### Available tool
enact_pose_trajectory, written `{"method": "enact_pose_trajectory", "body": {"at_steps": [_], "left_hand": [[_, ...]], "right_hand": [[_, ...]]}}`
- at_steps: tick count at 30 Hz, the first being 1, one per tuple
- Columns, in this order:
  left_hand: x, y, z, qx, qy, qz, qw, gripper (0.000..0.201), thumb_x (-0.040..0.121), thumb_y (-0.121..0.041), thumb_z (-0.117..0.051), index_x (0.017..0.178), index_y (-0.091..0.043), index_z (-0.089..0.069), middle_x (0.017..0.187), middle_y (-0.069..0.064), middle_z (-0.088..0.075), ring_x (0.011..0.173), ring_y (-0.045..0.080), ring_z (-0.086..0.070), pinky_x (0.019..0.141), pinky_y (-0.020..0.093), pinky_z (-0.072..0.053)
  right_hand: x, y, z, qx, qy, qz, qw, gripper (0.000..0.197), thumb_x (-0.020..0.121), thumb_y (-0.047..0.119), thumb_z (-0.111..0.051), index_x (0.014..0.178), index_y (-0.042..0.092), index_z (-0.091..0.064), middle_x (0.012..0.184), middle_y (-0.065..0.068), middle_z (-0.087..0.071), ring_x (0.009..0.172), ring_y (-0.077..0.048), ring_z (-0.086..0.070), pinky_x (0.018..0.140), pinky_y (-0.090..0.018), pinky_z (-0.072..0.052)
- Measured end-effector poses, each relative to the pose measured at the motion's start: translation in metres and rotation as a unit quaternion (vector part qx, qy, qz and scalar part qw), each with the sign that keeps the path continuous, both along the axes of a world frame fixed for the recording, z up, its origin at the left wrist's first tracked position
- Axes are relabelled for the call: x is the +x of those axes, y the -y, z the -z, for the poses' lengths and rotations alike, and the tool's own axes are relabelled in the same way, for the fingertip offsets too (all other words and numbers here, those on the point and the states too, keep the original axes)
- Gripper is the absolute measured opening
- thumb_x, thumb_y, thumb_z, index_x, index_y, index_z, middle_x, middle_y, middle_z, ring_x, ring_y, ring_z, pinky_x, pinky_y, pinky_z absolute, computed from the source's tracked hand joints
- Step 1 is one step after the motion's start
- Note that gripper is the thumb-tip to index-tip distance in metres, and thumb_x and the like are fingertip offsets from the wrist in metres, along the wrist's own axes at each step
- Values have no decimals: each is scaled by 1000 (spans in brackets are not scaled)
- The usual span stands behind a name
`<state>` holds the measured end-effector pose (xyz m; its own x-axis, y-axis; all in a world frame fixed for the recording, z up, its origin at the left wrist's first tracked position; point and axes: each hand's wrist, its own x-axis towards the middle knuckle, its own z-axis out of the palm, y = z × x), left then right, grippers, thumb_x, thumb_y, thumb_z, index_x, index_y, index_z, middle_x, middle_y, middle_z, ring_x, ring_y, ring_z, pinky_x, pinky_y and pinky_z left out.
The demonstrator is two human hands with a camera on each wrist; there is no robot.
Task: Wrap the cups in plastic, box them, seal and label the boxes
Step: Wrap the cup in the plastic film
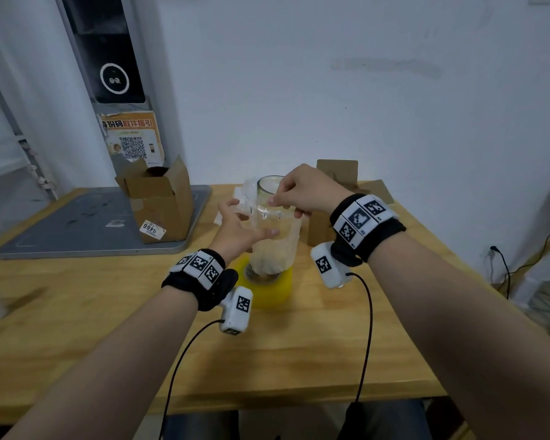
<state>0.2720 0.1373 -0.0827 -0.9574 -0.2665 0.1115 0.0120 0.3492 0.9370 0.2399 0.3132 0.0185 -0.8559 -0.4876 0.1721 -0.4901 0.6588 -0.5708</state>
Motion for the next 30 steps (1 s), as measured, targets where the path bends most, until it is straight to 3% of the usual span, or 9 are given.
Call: {"method": "enact_pose_trajectory", "body": {"at_steps": [3,7,10,15,18,20,25,27,30], "left_hand": [[-2,8,9,9,3,-36,999,79,75,-32,-91,123,-14,-30,125,4,-53,110,19,-59,71,33,-58],[-10,13,12,-14,42,25,999,98,59,-57,-94,133,-18,-44,124,-3,-59,115,16,-59,86,32,-52],[-19,7,5,-18,45,20,999,106,58,-53,-95,140,-14,-41,132,-3,-56,120,17,-56,97,35,-50],[-32,-4,8,12,39,-10,999,97,74,-40,-91,145,-8,-33,126,-1,-46,115,16,-46,91,31,-41],[-36,-6,12,10,40,-15,999,102,57,-53,-95,136,-12,-45,126,-5,-58,119,16,-58,98,35,-50],[-39,-7,16,11,32,-17,999,101,48,-57,-94,130,-17,-51,122,-3,-65,114,17,-63,94,37,-54],[-42,-16,17,-5,18,-16,1000,88,57,-40,-97,127,-16,-50,117,-3,-64,108,15,-63,86,30,-53],[-44,-19,18,-11,5,-12,1000,84,63,-31,-96,129,-16,-46,117,-3,-61,106,15,-61,81,28,-51],[-46,-23,16,-26,-10,3,1000,83,63,-30,-96,126,-16,-44,114,-5,-62,101,12,-62,79,30,-54]], "right_hand": [[-8,2,1,-32,-9,18,999,27,92,36,-77,82,11,-72,78,-2,-70,56,-12,-66,49,-25,-47],[-15,3,-5,-52,-13,6,999,26,94,35,-74,89,10,-77,84,-6,-74,57,-12,-67,50,-24,-47],[-16,7,-13,-24,-13,-34,999,18,97,30,-69,95,16,-79,89,-1,-77,63,-11,-68,54,-21,-47],[-26,5,-19,60,-78,-53,994,15,101,29,-63,97,34,-77,98,12,-78,77,3,-53,64,-12,-37],[-34,5,-18,84,-50,-71,993,19,102,29,-62,108,26,-80,91,13,-78,75,8,-62,63,-11,-40],[-37,7,-17,95,-47,-74,992,21,101,29,-63,110,21,-80,88,9,-78,83,-5,-71,69,-16,-49],[-43,10,-16,107,-22,-55,993,29,99,27,-64,104,2,-78,96,-12,-78,81,-20,-74,60,-15,-47],[-43,15,-16,108,9,-33,994,29,96,21,-65,99,-4,-77,82,-20,-74,64,-21,-67,55,-21,-44],[-44,25,-15,135,28,14,990,24,92,16,-66,75,-1,-70,57,-5,-65,46,-15,-54,44,-19,-38]]}}
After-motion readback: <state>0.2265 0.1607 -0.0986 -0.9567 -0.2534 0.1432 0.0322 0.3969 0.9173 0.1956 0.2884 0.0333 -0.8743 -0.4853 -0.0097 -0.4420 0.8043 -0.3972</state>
